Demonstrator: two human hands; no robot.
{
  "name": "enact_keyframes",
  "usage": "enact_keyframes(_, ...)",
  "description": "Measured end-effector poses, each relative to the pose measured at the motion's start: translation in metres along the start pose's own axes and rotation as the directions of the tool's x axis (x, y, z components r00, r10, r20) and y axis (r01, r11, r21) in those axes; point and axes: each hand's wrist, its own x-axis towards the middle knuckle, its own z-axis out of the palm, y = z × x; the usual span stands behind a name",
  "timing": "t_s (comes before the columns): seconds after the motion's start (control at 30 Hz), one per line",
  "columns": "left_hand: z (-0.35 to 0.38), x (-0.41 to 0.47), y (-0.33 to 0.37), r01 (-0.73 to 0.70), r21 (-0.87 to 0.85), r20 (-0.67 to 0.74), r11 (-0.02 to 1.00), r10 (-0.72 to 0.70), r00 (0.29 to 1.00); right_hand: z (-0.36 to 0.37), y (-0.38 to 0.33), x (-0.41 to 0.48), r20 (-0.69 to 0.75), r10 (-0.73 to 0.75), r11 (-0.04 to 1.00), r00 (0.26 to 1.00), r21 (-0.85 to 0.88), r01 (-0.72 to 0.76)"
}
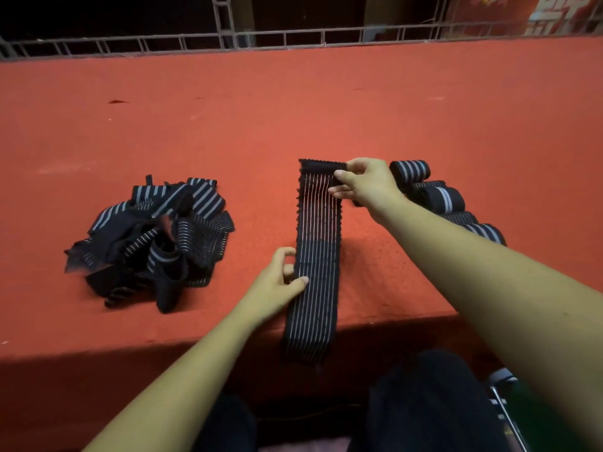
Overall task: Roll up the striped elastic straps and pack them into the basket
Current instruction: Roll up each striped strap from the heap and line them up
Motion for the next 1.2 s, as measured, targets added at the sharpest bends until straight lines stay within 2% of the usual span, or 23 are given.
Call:
enact_keyframes(0.13,0.009,0.004,-0.010,-0.025,0.084,0.048,0.996,0.021,0.999,0.006,0.025,0.035,-0.040,0.037,0.999,0.999,-0.024,-0.038)
enact_keyframes(0.23,0.008,0.008,-0.015,-0.029,0.036,0.056,0.999,0.027,0.998,0.017,0.048,0.064,-0.062,0.103,0.993,0.993,-0.057,-0.106)
enact_keyframes(0.37,0.009,0.010,-0.022,-0.101,0.056,-0.013,0.993,0.102,0.995,0.031,0.075,0.090,-0.048,0.278,0.924,0.959,-0.258,-0.281)
enact_keyframes(0.43,0.009,0.011,-0.025,-0.111,0.090,-0.012,0.990,0.112,0.994,0.036,0.082,0.105,-0.078,0.283,0.901,0.956,-0.319,-0.293)
enact_keyframes(0.57,0.009,0.011,-0.027,-0.104,0.074,0.057,0.992,0.100,0.993,0.042,0.094,0.124,-0.151,0.198,0.903,0.969,-0.356,-0.240)
enact_keyframes(0.67,0.010,0.012,-0.027,-0.097,0.105,0.032,0.990,0.095,0.995,0.045,0.107,0.112,-0.086,0.198,0.896,0.977,-0.388,-0.215)
enact_keyframes(0.77,0.010,0.013,-0.025,-0.091,0.121,0.016,0.989,0.089,0.996,0.046,0.107,0.081,-0.011,0.061,0.816,0.998,-0.576,-0.056)
enact_keyframes(0.83,0.009,0.014,-0.026,-0.073,0.122,0.001,0.990,0.073,0.997,0.044,0.104,0.052,0.114,-0.013,0.761,0.993,-0.643,0.083)
enact_keyframes(0.9,0.008,0.015,-0.026,-0.084,0.152,0.002,0.985,0.085,0.996,0.038,0.104,0.021,0.233,-0.024,0.700,0.972,-0.690,0.182)
enact_keyframes(0.97,0.007,0.014,-0.025,-0.108,0.199,0.003,0.974,0.110,0.994,0.031,0.107,-0.004,0.331,0.010,0.593,0.944,-0.762,0.261)
enact_keyframes(1.03,0.007,0.012,-0.021,-0.111,0.220,-0.014,0.969,0.117,0.993,0.024,0.113,-0.022,0.361,0.051,0.495,0.931,-0.819,0.291)
enact_keyframes(1.1,0.008,0.009,-0.019,-0.099,0.237,-0.026,0.966,0.108,0.994,0.019,0.117,-0.037,0.353,0.075,0.498,0.933,-0.823,0.272)
enact_keyframes(1.2,0.011,0.004,-0.016,-0.085,0.264,-0.036,0.961,0.098,0.995,0.016,0.127,-0.056,0.349,-0.004,0.461,0.937,-0.831,0.311)
